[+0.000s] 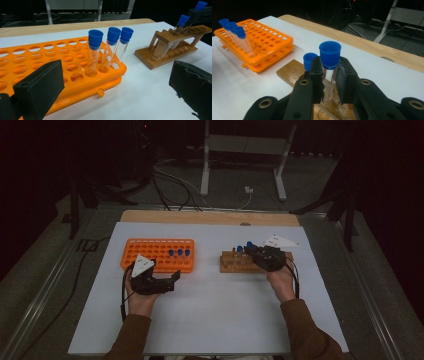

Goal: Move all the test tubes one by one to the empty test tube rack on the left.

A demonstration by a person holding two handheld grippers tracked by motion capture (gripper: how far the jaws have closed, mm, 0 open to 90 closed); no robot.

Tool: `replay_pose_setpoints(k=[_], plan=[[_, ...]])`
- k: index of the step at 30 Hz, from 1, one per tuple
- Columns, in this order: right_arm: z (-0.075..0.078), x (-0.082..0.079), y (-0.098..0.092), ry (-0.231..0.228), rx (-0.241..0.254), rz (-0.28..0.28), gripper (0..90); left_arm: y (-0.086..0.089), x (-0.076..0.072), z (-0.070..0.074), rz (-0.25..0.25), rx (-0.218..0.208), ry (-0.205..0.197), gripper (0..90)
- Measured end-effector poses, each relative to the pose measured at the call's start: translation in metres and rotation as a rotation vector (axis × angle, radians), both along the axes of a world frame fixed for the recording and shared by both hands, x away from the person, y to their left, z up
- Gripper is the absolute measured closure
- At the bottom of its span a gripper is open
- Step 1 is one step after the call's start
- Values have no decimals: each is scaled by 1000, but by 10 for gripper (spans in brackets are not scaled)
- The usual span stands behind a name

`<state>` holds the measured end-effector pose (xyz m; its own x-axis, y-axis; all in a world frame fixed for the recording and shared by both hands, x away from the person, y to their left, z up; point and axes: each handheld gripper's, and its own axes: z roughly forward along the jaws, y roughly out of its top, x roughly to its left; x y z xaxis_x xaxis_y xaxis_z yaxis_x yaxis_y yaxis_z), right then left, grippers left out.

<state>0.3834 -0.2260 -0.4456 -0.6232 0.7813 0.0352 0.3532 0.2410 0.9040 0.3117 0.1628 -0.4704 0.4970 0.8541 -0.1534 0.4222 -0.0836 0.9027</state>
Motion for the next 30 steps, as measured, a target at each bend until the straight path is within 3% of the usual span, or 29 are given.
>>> replay_pose_setpoints(k=[11,26,30], plan=[[13,-2,2,7,-5,-9,765,-1,0,-1,-5,4,4,6],[38,-11,-3,-20,63,-4,765,-4,-1,0,-6,17,-1,6],[39,-13,-2,-17,48,12,765,-8,-1,1,-14,31,1,6]])
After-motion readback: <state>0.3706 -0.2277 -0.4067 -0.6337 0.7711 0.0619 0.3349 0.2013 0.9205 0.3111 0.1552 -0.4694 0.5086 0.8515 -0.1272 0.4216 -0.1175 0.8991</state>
